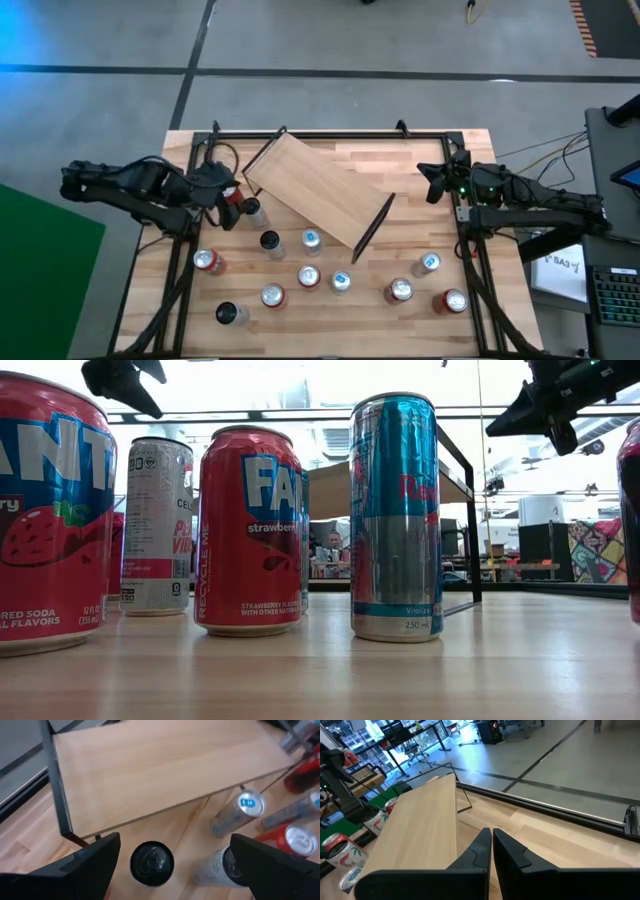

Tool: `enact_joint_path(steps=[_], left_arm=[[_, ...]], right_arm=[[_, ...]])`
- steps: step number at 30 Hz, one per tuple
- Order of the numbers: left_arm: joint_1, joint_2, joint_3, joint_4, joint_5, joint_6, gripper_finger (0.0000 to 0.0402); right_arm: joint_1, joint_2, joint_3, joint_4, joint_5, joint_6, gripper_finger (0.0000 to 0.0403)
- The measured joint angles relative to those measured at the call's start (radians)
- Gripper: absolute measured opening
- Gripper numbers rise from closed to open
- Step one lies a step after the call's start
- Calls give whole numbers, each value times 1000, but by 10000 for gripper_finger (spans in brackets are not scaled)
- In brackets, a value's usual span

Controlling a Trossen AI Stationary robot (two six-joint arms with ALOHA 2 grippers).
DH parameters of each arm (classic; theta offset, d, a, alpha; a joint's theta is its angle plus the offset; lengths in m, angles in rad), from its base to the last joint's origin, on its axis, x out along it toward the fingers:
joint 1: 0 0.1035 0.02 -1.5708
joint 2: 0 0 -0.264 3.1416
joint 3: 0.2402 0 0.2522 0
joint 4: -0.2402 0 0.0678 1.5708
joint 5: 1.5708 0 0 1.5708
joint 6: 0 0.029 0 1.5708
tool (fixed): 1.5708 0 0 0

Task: Place canned beverage on shelf
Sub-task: Put the white/pink soda can on the shelf

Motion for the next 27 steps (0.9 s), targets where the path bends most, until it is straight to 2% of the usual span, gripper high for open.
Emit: enact_joint_path(steps=[12, 16, 20, 23, 27], left_arm=[[0, 100, 7, -65, 13, 16, 366], [0, 114, 7, -103, 36, -87, 366], [2, 120, 7, -121, 14, -235, 366], [2, 120, 7, -121, 48, -332, 366], [1, 120, 7, -122, 67, -374, 366]], right_arm=[[0, 0, 0, 0, -1, -1, 9], [0, 0, -1, 0, 0, -1, 9], [0, 0, -1, 0, -1, -3, 9], [0, 0, -1, 0, 0, -3, 9], [0, 0, -1, 0, 0, -2, 9]])
